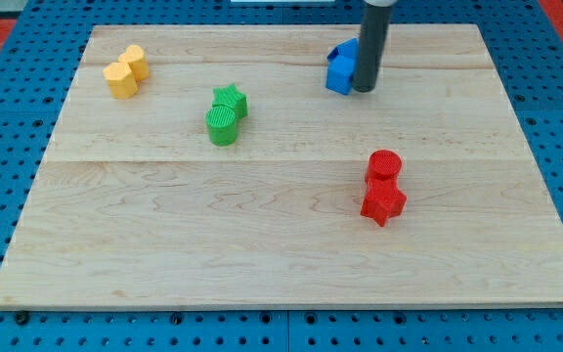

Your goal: Point your arm to the blue triangle

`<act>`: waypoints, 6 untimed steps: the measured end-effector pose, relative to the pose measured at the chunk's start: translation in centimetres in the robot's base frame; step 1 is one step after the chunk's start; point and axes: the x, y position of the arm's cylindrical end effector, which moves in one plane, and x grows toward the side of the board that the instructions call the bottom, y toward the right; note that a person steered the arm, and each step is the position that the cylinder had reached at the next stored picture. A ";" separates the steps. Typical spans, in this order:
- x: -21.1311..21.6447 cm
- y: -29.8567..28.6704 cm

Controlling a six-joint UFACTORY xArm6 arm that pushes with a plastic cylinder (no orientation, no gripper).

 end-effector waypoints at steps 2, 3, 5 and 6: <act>-3.4 1.9; -11.2 1.2; -8.2 -6.3; -8.3 -2.1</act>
